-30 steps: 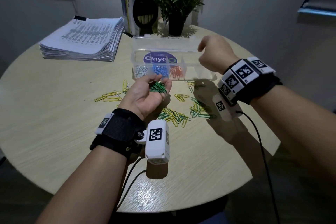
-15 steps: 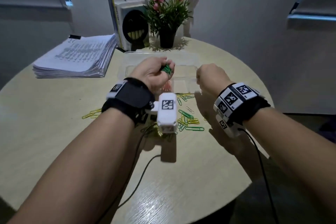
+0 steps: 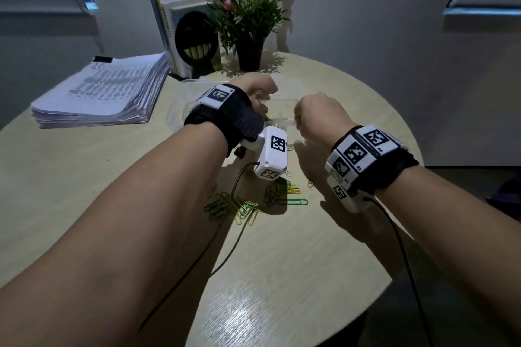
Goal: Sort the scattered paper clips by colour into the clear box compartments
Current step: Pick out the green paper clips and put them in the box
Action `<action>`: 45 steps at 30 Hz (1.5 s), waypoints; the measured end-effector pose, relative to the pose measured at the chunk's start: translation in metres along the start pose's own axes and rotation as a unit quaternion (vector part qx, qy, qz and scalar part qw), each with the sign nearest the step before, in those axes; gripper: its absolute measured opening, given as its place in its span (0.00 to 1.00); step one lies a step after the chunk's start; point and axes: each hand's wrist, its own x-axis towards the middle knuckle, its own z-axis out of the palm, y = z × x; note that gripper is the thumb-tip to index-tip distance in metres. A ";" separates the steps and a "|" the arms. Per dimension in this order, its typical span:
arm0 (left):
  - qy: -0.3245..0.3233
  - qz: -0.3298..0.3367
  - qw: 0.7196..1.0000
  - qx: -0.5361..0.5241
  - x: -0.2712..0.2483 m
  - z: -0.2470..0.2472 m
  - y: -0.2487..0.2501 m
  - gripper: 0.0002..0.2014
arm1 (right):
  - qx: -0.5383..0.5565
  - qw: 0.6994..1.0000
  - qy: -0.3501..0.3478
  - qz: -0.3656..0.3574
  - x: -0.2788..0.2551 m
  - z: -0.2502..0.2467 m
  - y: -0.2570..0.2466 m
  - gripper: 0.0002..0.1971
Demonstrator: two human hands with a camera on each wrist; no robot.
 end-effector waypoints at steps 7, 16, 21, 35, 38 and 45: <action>-0.052 -0.008 0.998 -0.028 -0.024 -0.013 0.001 0.28 | -0.016 1.000 -0.009 -0.005 0.001 -0.001 0.001 0.09; -0.071 0.080 0.949 -0.298 -0.069 -0.058 -0.030 0.10 | 0.007 0.999 -0.043 -0.002 -0.016 -0.010 -0.010 0.07; -0.045 0.076 0.903 -0.421 -0.080 -0.073 -0.065 0.06 | 0.026 0.988 -0.139 -0.055 -0.019 0.003 -0.031 0.08; -0.051 0.037 0.863 -0.502 -0.068 -0.079 -0.111 0.08 | -0.094 0.977 -0.187 -0.039 -0.016 0.007 -0.058 0.15; -0.055 0.039 0.858 -0.509 -0.066 -0.077 -0.116 0.06 | -0.081 0.979 -0.180 -0.050 -0.018 0.010 -0.063 0.11; -0.063 0.041 0.857 -0.510 -0.062 -0.075 -0.124 0.06 | -0.025 0.982 -0.184 -0.038 -0.009 0.016 -0.061 0.11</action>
